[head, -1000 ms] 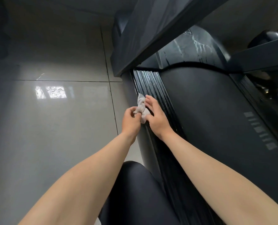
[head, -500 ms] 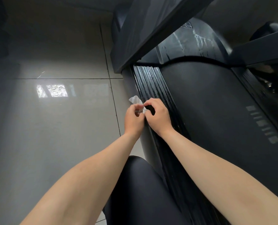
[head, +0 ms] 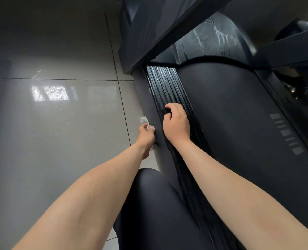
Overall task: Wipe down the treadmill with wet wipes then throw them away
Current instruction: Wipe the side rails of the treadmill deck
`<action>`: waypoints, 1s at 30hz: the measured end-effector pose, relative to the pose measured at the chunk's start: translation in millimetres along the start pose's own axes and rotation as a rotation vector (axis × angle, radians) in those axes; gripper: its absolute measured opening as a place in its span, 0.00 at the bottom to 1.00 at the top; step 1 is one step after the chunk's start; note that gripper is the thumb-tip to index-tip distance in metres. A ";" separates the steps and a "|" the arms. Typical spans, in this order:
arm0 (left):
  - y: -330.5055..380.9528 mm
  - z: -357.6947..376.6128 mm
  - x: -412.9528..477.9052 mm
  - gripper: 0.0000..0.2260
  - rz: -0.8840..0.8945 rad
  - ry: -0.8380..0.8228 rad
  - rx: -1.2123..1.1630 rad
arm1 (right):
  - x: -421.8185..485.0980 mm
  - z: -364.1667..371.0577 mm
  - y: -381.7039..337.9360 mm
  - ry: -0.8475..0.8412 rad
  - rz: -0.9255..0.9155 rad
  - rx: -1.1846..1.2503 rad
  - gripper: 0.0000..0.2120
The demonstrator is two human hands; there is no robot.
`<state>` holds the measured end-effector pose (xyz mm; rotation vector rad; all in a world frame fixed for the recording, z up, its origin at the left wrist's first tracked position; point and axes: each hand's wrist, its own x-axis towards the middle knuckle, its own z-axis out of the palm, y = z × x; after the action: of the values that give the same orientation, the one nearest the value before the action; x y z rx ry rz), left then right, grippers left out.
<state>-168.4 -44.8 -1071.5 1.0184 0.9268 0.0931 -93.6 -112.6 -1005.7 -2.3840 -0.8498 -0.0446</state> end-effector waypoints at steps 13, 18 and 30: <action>24.1 7.5 -4.2 0.24 0.367 -0.064 0.009 | -0.9 2.4 -6.4 -0.015 -0.012 -0.107 0.18; 18.5 10.3 6.5 0.25 0.311 -0.103 0.022 | 0.3 4.4 -8.2 -0.013 -0.016 -0.161 0.18; 16.4 0.8 6.5 0.25 0.202 -0.117 -0.017 | 4.3 5.7 -4.0 -0.006 0.011 -0.141 0.20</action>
<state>-158.2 -33.2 -1062.8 1.0882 0.7143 0.2086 -93.5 -104.6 -1007.3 -2.5211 -0.8619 -0.0958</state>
